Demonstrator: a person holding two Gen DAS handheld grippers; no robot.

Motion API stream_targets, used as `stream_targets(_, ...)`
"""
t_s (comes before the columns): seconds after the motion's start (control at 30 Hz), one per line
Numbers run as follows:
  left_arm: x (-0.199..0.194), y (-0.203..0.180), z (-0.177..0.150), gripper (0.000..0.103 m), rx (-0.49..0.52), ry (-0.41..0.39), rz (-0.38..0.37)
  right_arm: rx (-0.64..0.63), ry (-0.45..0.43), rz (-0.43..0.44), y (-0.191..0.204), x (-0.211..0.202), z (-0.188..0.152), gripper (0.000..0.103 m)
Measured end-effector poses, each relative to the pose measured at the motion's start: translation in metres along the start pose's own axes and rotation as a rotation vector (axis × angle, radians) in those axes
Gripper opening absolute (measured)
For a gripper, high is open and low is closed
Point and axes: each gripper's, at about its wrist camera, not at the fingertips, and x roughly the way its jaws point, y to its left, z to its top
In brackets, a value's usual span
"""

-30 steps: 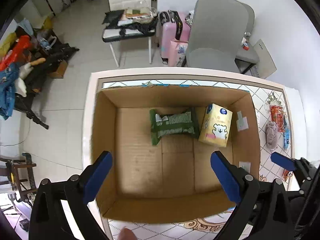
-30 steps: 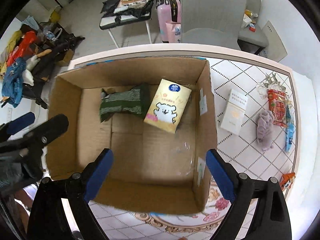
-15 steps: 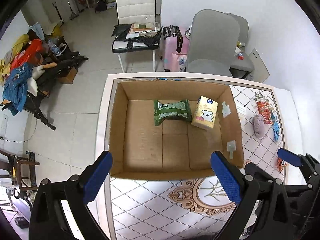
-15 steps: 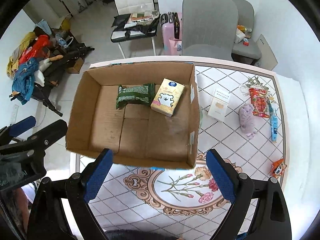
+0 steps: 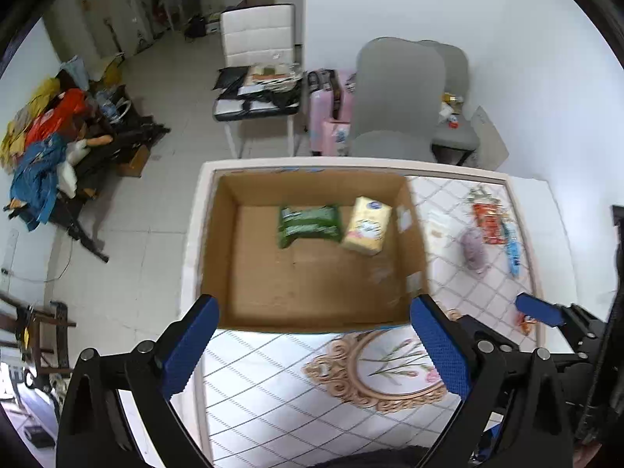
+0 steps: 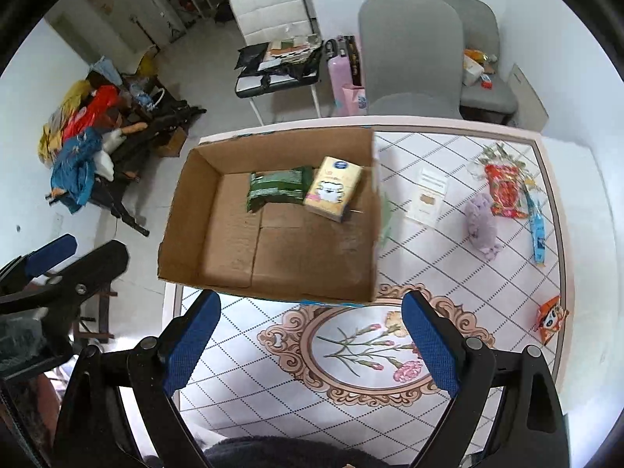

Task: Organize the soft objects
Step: 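Move both tools back over the remaining items on the table, then grasp the grey plush toy with the left gripper while the right gripper grasps the orange panda bag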

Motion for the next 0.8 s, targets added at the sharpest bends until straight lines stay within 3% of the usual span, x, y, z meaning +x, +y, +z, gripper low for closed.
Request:
stream_targets(0.2,0.028,-0.089,0.026,0.100,0.099,0.041,-0.086,0.201,-0.015,-0.068,-0.118,-0.012,0.003,0.096)
stream_targets(0.37,0.096,-0.184,0.039,0.100,0.193,0.175,-0.168,0.428,0.012,-0.178,-0.251,-0.004,-0.014,0.096)
stream_targets(0.5,0.163,-0.243,0.039,0.100,0.227,0.301,-0.188,0.586,0.084,-0.237,-0.351,0.022,-0.036,0.096)
stream_targets(0.7,0.262,-0.297,0.042,0.100,0.215,0.464,-0.166,0.757,0.224,-0.190,-0.441,0.076,-0.073,0.096)
stream_targets(0.8,0.297,-0.312,0.046,0.100,0.206,0.519,-0.157,0.769,0.274,-0.176,-0.453,0.102,-0.079,0.096)
